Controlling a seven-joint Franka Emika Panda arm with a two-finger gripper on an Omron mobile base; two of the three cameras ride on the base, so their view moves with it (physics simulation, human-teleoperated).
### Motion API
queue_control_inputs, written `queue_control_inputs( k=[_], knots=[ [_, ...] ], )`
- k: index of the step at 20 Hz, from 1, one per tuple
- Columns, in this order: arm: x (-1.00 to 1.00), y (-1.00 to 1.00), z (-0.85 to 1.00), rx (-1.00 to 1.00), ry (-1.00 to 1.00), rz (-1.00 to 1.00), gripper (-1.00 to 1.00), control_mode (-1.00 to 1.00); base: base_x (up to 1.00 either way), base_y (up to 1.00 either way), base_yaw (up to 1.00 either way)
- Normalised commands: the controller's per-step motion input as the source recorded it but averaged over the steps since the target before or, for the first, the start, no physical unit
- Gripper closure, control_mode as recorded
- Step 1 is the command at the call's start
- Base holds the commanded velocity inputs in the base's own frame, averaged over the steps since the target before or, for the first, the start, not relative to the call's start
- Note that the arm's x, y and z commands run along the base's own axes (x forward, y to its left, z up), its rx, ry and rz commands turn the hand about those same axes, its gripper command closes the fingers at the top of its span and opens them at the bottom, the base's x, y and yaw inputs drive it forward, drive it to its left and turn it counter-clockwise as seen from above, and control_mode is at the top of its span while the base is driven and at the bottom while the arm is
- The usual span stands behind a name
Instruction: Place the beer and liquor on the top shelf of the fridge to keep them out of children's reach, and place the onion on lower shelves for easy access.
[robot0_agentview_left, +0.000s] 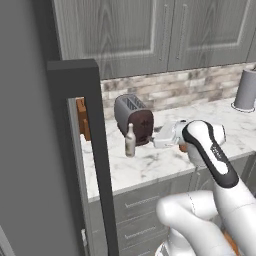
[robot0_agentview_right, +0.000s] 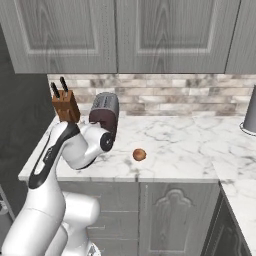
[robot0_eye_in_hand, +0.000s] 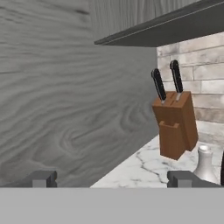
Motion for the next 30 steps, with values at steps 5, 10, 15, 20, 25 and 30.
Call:
queue_control_inputs(
  k=[5,10,15,20,25,30],
  knots=[
    [0.33,0.0,-0.04,0.0,0.0,0.0,-1.0,-1.0,0.0,0.0,0.0],
    [0.29,0.0,-0.08,0.0,0.0,0.0,-1.0,-1.0,0.0,0.0,0.0],
    [0.21,0.0,-0.18,0.0,0.0,0.0,-1.0,-1.0,0.0,0.0,0.0],
    [0.18,0.01,-0.23,0.0,0.0,0.0,-1.0,-1.0,0.0,0.0,0.0],
    [0.17,0.07,-0.21,0.0,0.0,0.0,-1.0,-1.0,0.0,0.0,0.0],
    [0.18,0.08,-0.16,0.0,0.0,0.0,-1.0,-1.0,0.0,0.0,0.0]
  ],
)
